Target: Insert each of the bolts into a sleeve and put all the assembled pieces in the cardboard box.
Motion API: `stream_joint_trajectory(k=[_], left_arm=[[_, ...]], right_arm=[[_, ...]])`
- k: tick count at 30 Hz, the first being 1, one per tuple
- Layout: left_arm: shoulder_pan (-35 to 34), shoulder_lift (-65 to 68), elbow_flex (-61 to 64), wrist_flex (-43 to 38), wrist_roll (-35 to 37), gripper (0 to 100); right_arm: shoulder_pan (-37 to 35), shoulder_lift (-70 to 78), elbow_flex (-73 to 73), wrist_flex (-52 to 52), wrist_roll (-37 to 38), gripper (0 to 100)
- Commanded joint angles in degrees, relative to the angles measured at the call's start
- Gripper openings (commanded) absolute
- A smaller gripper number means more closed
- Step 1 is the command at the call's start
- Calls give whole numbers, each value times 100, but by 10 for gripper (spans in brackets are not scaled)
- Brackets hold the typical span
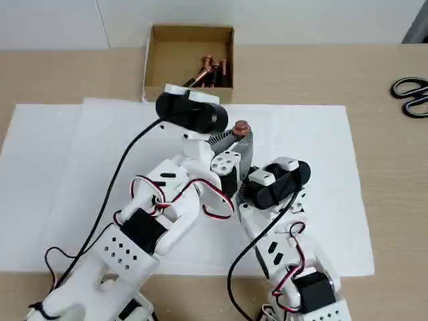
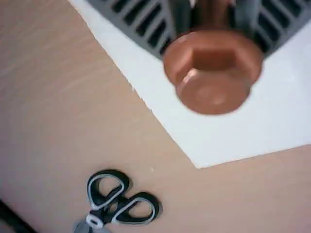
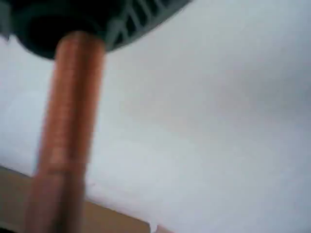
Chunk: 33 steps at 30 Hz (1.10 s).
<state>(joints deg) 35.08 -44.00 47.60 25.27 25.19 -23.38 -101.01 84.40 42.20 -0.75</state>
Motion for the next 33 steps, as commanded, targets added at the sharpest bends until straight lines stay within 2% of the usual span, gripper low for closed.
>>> stream_joint_trajectory(k=[1,6,27,33], left_arm=[[-9,-167,163,-536,-44,6],[0,-167,259,-633,-237,6],[273,-158,268,-316,-237,6],[273,-158,295,264,-246,6]], right_arm=[[48,-110,-88,-136,-62,4],[48,-110,-88,-136,-62,4],[66,-110,-88,-136,-62,4],[66,-110,-79,-136,-62,4]])
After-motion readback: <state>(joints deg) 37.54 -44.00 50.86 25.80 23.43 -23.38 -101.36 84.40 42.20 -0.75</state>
